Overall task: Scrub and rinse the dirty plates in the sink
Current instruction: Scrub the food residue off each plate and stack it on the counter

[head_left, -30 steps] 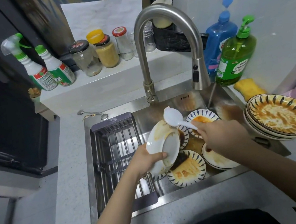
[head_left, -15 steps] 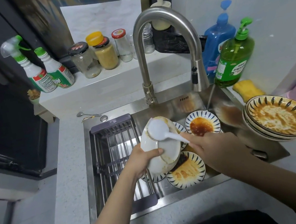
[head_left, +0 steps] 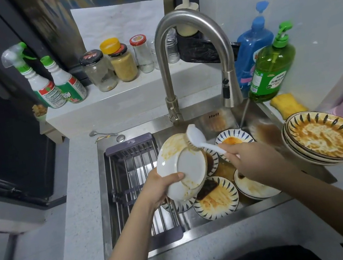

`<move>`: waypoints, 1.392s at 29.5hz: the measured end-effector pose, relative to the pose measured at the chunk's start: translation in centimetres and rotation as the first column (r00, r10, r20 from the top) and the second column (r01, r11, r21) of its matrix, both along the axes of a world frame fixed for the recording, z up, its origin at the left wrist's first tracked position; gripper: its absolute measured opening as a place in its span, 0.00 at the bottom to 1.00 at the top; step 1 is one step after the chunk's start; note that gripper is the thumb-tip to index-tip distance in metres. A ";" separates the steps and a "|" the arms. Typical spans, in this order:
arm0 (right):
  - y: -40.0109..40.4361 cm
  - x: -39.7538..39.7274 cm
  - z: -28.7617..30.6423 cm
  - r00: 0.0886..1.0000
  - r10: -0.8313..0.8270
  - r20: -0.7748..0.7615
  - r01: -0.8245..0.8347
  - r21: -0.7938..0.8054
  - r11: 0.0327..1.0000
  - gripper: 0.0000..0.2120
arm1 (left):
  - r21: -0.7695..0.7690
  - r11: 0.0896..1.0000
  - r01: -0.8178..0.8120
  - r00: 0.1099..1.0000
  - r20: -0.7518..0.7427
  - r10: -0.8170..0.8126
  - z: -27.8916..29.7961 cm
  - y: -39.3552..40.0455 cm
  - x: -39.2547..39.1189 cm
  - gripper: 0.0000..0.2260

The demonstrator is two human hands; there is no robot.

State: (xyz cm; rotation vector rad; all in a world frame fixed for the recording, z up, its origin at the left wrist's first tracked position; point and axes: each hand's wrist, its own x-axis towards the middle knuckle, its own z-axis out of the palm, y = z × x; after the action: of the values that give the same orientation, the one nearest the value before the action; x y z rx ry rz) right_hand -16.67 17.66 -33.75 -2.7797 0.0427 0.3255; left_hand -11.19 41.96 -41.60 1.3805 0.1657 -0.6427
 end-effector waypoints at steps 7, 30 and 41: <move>-0.9 1.2 0.0 0.990 -0.072 -0.119 0.079 0.054 0.995 0.17 | -0.016 1.000 -0.017 1.000 -0.004 0.017 0.1 0.8 0.0 0.32; -2.3 1.5 -2.0 0.956 -0.199 -0.214 0.262 0.330 0.907 0.17 | -0.174 0.978 -0.112 0.993 -0.062 0.103 1.3 1.5 0.5 0.34; 2.8 0.6 -5.4 0.868 -0.390 -0.309 0.476 0.742 0.473 0.16 | -0.423 0.870 -0.255 0.947 -0.291 0.136 0.1 -1.8 -3.4 0.32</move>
State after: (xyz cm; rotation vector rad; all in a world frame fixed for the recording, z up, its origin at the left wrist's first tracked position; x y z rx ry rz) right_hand -16.03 20.44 -39.14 -1.7368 0.5010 0.2518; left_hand -14.59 40.17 -41.47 0.8100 0.3340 -0.6343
